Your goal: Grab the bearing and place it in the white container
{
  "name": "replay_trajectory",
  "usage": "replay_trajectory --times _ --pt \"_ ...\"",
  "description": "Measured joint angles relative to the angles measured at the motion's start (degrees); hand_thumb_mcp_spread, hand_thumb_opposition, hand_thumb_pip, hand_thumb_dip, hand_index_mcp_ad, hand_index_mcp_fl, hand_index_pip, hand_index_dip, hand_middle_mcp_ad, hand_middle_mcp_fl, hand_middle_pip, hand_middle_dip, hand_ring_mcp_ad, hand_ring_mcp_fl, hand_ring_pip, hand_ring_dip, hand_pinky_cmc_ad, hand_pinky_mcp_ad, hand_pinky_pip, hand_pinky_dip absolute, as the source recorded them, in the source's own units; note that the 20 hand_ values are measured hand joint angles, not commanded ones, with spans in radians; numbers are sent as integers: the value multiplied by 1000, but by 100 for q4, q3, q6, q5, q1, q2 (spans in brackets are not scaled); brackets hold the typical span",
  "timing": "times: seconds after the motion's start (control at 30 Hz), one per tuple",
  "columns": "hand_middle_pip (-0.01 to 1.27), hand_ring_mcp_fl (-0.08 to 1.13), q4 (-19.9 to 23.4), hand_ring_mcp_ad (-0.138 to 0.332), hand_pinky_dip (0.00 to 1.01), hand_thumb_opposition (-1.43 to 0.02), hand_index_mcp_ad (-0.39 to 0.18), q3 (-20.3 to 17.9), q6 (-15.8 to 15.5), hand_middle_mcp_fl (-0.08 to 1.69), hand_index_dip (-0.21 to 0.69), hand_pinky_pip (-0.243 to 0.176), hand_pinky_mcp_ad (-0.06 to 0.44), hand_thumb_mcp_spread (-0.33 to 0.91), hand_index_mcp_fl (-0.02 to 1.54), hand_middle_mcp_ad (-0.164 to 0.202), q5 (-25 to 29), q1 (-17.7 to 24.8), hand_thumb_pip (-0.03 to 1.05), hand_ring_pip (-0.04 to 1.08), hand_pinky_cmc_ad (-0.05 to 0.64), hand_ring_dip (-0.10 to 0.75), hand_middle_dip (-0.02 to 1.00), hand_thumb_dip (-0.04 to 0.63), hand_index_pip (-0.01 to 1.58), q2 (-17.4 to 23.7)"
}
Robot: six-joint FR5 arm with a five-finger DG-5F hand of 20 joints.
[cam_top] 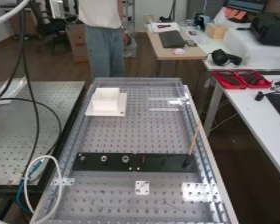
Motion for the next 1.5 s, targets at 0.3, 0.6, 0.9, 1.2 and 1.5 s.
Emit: replay_trajectory --times 0.3,0.6,0.9,1.2,1.5 --pt "89 0 37 70 155 -476 -9 -50 23 12 70 -17 148 232 2 65 41 3 288 54 127 28 77 30 38 -13" --pt "126 3 10 126 262 -604 -9 -8 -2 12 126 -45 264 264 9 68 62 17 304 89 297 63 161 31 68 -13" --pt "136 3 -12 140 281 -634 -9 30 -35 9 140 -61 295 264 9 70 85 35 304 87 346 75 173 31 72 -10" --pt "138 0 172 140 291 -653 -9 -199 6 9 145 -63 297 262 5 70 240 62 304 101 346 75 175 33 75 9" --pt "138 0 665 141 290 -649 -9 -837 140 9 145 -75 295 258 5 70 644 149 319 98 361 75 175 31 73 36"
